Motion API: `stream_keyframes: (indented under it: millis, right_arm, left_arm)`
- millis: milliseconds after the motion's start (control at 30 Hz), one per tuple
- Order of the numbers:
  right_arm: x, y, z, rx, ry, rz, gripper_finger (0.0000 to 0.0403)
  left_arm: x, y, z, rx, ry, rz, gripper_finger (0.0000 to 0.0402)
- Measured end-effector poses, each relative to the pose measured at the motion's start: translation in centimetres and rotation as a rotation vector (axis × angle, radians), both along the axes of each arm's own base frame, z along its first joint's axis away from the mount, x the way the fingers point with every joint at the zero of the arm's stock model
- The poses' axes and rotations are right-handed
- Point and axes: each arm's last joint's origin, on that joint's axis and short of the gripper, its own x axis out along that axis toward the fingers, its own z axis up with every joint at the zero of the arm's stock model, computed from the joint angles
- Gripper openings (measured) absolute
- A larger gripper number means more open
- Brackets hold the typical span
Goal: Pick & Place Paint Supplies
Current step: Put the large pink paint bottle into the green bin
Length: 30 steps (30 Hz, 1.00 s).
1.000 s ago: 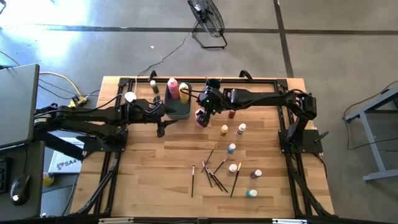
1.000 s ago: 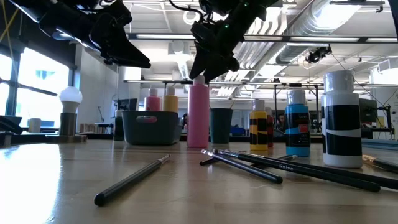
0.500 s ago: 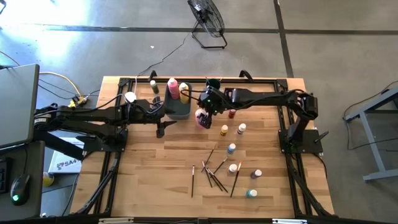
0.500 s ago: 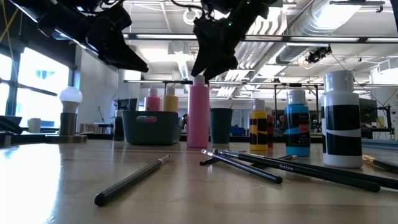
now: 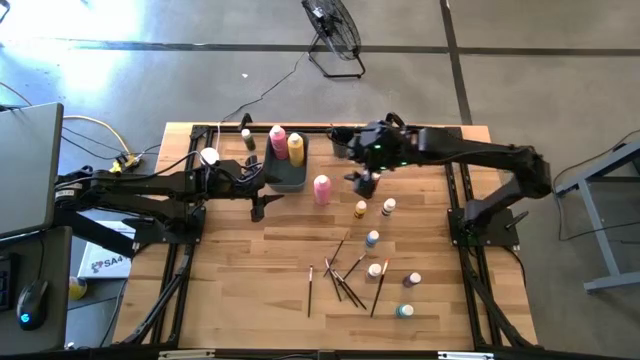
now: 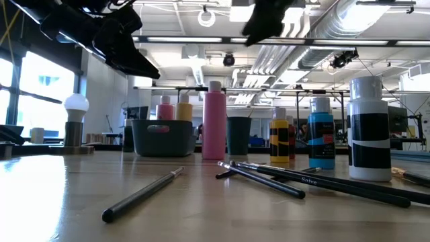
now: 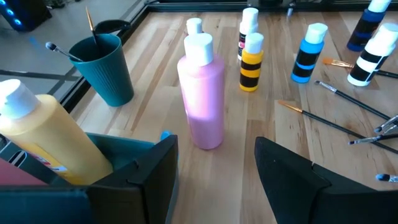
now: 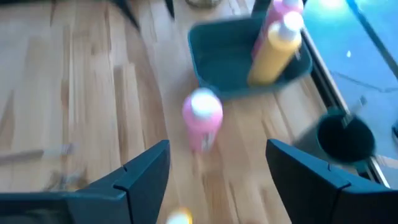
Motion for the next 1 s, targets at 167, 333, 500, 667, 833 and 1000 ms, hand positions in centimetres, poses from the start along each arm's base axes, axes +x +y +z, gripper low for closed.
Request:
stream_keyframes:
  millis: [167,333,500,667,833,1000]
  right_arm:
    - [-3.6,1.1,1.6,0.056,0.048,-0.039,0.0229]
    - [-6.3,2.0,2.8,0.095,0.046,-0.07,0.0197]
    - [-8.7,2.8,2.4,0.094,0.009,-0.057,0.0169]
    - [-11.1,3.1,0.2,0.062,-0.081,-0.045,0.0149]
    - [-13.4,3.2,-3.0,-0.055,-0.197,-0.078,0.0138]
    - [-15.5,3.5,-5.0,-0.116,-0.324,-0.086,0.0132]
  left_arm:
    - [0.0,0.0,-0.1,-0.002,0.01,0.0,0.0211]
    - [-0.1,0.0,-0.2,-0.006,0.024,0.0,0.0211]
    - [-0.1,0.0,-0.3,-0.014,0.028,0.004,0.0211]
    - [-0.1,0.0,-0.3,-0.029,0.023,0.01,0.0211]
    - [-0.1,0.0,-0.3,-0.028,0.022,0.01,0.0211]
    - [-0.1,0.0,-0.2,-0.027,0.01,0.01,0.0211]
